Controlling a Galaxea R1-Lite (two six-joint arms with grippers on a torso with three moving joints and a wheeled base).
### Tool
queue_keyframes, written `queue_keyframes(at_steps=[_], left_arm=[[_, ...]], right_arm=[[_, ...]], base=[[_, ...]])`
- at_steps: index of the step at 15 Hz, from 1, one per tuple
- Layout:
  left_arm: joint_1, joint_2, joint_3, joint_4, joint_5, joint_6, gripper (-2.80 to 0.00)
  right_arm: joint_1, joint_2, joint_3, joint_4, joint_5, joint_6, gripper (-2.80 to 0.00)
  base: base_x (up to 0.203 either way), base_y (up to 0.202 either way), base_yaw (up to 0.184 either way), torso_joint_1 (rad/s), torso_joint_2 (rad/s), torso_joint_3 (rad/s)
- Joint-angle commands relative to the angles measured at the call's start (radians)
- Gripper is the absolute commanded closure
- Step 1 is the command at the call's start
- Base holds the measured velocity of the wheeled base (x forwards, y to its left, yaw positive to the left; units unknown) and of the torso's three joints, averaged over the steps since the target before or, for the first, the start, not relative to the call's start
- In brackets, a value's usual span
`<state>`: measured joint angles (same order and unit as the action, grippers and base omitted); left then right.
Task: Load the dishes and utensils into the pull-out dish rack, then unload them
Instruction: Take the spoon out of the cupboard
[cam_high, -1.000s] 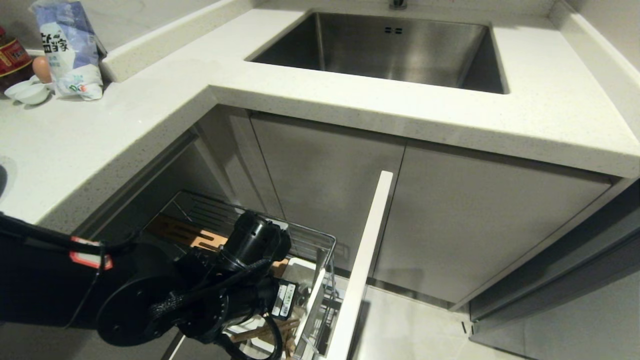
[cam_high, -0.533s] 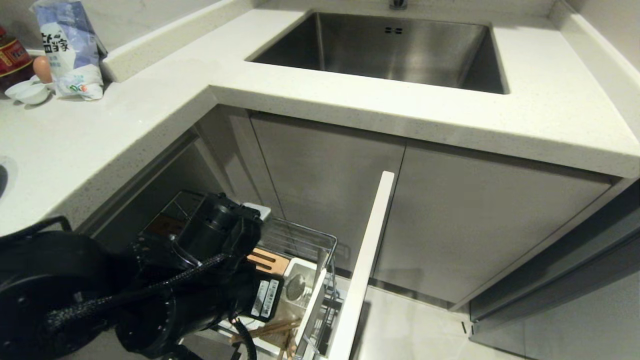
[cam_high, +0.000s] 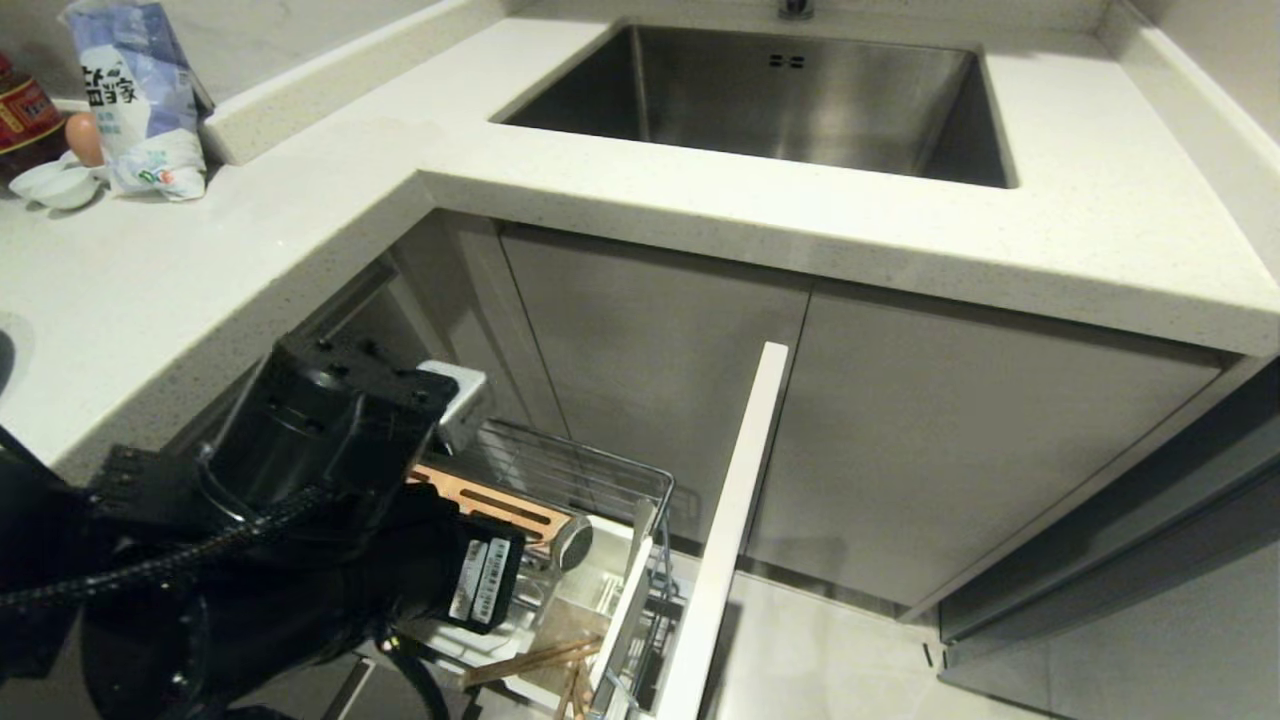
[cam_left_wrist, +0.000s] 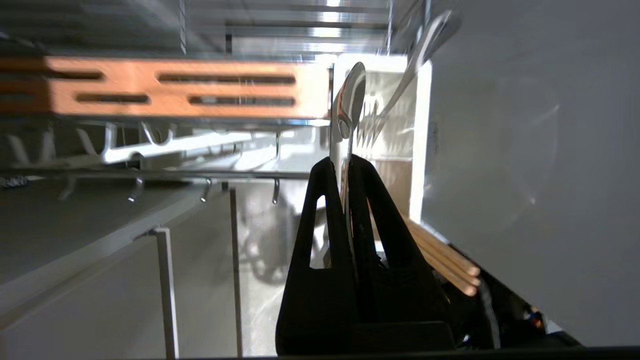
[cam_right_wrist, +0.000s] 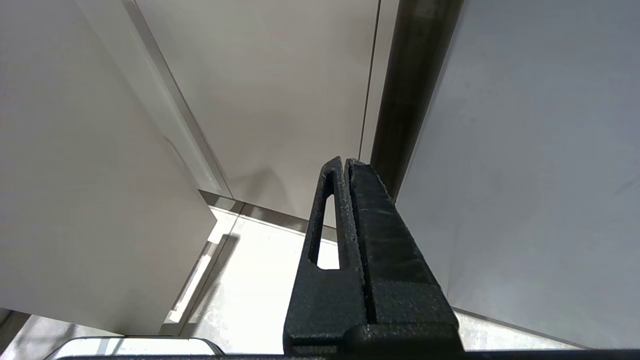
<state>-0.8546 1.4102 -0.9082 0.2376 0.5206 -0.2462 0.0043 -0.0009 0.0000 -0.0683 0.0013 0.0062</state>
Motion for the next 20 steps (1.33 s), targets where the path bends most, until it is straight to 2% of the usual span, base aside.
queue_keyframes(at_steps=[1,4,6,8,11,13,15,18,20], left_arm=[[-0.022,-0.087,-0.033,0.008,0.024,-0.005,0.0],[-0.043,-0.172,-0.096,-0.005,0.102,-0.007,0.0],[-0.044,-0.235,-0.136,-0.054,0.161,-0.002,0.0],[-0.042,-0.288,-0.164,-0.165,0.202,0.006,0.0],[-0.011,-0.369,-0.158,-0.352,0.208,0.104,0.0],[0.109,-0.403,-0.161,-0.473,0.189,0.197,0.0],[0.282,-0.431,-0.163,-0.545,0.166,0.266,0.0],[0.634,-0.468,-0.168,-0.596,0.122,0.314,0.0],[0.904,-0.51,-0.155,-0.607,0.063,0.324,0.0]], right_arm=[[0.0,-0.001,0.023,-0.001,0.0,0.0,0.0],[0.0,-0.001,0.023,-0.001,0.0,0.0,0.0],[0.0,-0.001,0.023,-0.001,0.0,0.0,0.0],[0.0,-0.001,0.023,-0.001,0.0,0.0,0.0],[0.0,-0.001,0.023,-0.001,0.0,0.0,0.0],[0.0,-0.001,0.023,-0.001,0.0,0.0,0.0],[0.0,-0.001,0.023,-0.001,0.0,0.0,0.0],[0.0,-0.001,0.023,-0.001,0.0,0.0,0.0],[0.0,-0.001,0.023,-0.001,0.0,0.0,0.0]], base=[[0.0,0.0,0.0,0.0,0.0,0.0],[0.0,0.0,0.0,0.0,0.0,0.0],[0.0,0.0,0.0,0.0,0.0,0.0],[0.0,0.0,0.0,0.0,0.0,0.0],[0.0,0.0,0.0,0.0,0.0,0.0],[0.0,0.0,0.0,0.0,0.0,0.0],[0.0,0.0,0.0,0.0,0.0,0.0],[0.0,0.0,0.0,0.0,0.0,0.0],[0.0,0.0,0.0,0.0,0.0,0.0]])
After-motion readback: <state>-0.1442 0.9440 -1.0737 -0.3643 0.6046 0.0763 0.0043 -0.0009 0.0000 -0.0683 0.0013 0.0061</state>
